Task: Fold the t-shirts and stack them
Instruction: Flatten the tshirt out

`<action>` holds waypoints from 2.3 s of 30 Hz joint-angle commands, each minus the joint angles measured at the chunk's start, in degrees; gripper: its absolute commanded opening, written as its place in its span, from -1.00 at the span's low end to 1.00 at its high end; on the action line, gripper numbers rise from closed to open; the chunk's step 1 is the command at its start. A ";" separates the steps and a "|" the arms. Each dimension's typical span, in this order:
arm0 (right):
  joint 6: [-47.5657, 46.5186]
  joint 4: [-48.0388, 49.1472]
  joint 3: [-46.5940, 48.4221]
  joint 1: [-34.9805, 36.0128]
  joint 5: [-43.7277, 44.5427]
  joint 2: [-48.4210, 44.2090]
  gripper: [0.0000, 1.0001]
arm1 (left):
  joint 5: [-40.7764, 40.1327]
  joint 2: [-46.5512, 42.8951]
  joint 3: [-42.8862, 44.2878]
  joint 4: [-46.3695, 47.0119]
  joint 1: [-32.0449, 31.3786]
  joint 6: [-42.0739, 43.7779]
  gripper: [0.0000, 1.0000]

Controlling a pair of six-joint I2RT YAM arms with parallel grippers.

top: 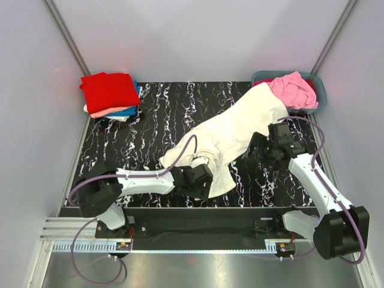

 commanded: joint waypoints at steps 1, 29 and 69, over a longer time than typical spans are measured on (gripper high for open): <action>-1.14 1.43 0.25 -0.10 -0.81 -1.45 0.99 | -1.94 2.52 3.32 1.66 -1.58 -1.51 0.47; 4.38 2.66 2.10 -0.28 3.50 2.58 1.00 | -14.07 -45.54 13.78 -39.39 32.41 12.37 -1.00; 4.83 14.72 4.84 -0.10 -6.08 20.38 -1.00 | -15.12 -51.34 3.24 -30.78 33.83 13.87 -0.90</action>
